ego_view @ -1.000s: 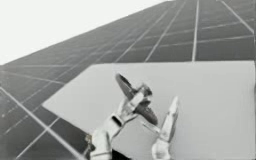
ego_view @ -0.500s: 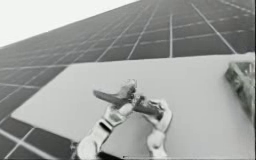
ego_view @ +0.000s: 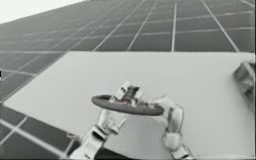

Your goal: Pick up and drop off the object

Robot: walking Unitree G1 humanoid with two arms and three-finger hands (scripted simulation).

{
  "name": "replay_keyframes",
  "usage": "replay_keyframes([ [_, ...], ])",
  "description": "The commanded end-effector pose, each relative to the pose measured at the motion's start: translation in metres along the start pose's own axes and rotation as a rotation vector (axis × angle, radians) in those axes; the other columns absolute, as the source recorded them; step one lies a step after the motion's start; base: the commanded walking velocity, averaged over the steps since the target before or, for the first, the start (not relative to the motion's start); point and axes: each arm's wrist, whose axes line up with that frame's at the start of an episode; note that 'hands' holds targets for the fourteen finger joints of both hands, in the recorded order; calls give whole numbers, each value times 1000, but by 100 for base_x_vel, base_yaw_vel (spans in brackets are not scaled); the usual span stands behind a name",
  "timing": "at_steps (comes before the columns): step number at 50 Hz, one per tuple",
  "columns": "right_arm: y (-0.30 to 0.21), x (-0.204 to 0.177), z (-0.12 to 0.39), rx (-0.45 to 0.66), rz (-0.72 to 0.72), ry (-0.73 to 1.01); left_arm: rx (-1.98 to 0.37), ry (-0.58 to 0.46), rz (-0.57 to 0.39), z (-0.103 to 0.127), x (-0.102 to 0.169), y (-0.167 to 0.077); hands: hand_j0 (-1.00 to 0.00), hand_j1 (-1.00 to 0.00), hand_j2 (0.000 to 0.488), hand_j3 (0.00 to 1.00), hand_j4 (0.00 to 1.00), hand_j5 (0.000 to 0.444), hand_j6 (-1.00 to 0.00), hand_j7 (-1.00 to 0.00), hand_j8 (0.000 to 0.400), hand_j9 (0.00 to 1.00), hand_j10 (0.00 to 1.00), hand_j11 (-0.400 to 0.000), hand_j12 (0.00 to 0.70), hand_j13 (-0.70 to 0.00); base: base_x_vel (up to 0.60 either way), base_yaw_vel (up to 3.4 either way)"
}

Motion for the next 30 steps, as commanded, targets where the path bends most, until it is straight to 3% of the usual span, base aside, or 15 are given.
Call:
replay_keyframes([
  [1, -24, 17, -11, 266, -48, -122, -57, 201, 415, -42, -59, 47, 0, 0, 0, 1000, 1000, 0, 0, 0, 0, 1000, 1000, -400, 0, -700, 0, 0],
  [5, -27, 1, -15, 391, -22, -246, -54, 184, 393, -47, -73, 46, 0, 0, 0, 1000, 1000, 0, 0, 0, 0, 1000, 1000, -400, 0, -700, 0, 0],
  [6, 56, 140, -24, 140, -378, 1086, -50, 186, 402, -40, -73, 46, 0, 0, 0, 1000, 1000, 0, 0, 0, 0, 1000, 1000, -400, 0, -700, 18, 236],
  [30, 56, 140, -24, 140, -378, 1086, -50, 186, 402, -40, -73, 46, 0, 0, 0, 1000, 1000, 0, 0, 0, 0, 1000, 1000, -400, 0, -700, 20, 200],
])
